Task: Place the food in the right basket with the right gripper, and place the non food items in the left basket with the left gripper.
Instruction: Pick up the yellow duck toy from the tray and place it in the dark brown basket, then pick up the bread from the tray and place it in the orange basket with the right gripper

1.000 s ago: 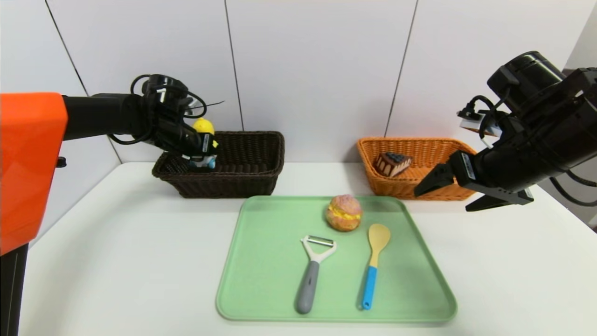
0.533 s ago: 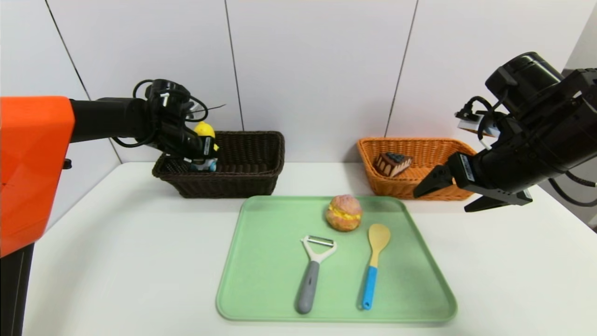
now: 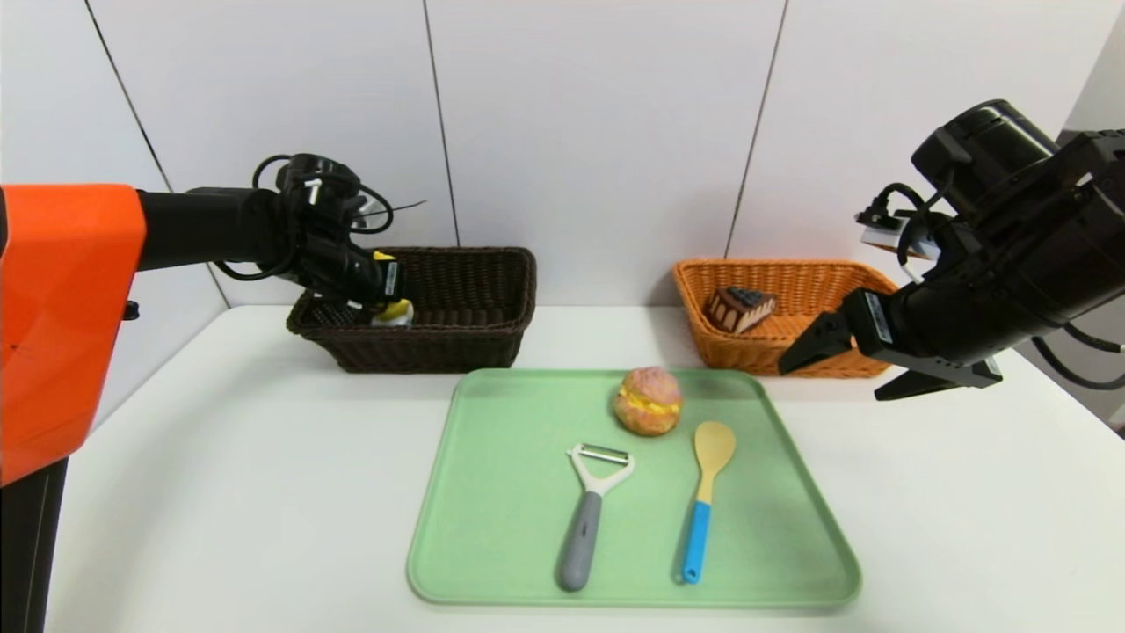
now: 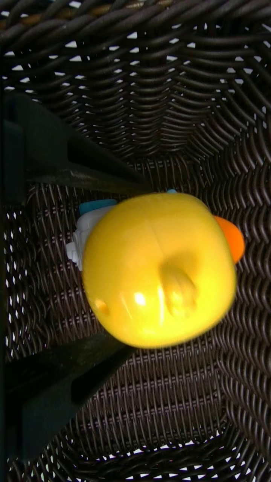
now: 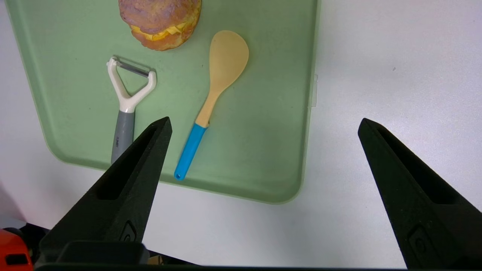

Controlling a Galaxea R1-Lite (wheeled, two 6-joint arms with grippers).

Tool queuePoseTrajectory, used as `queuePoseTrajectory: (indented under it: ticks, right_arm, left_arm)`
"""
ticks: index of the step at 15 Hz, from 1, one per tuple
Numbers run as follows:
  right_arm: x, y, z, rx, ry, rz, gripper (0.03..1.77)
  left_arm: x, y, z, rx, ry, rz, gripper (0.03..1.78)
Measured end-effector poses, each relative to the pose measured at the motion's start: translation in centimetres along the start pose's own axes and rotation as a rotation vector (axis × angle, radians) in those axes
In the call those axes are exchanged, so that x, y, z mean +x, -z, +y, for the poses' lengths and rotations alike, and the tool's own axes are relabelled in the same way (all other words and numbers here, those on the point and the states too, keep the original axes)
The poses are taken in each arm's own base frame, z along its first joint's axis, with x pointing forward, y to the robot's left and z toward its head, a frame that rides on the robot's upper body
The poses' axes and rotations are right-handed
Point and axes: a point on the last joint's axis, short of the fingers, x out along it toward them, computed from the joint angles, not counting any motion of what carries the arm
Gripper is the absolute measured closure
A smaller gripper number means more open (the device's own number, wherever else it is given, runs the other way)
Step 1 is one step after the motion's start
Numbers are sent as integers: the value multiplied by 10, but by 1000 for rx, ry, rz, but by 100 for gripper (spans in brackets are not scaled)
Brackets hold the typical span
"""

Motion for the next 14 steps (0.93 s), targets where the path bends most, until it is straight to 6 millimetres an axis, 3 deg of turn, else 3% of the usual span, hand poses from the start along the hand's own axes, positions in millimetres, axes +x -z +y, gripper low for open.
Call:
queuePoseTrajectory:
  ticks: [3,5,8,10,14]
  right_arm:
    - [-2,0,2,1,-5,-7,9]
    - [-7,2,9,-18,-22,-19,9]
    - [-10,6,28,3,-58,-20,9]
    - [-2,12,48,13,-68,5,9]
    - [33,15,85,11,27,7,9]
  left_arm:
    - [-14,-7,-3,3,3,-31,44]
    - [-41,-19,-11,10,14,-89,36]
    - [-99,-27,-31,-8,47,-128,28]
    - [-137,-18,-41,-19,67,-120,24]
    - [-186,29,-51,-2,101,-84,19]
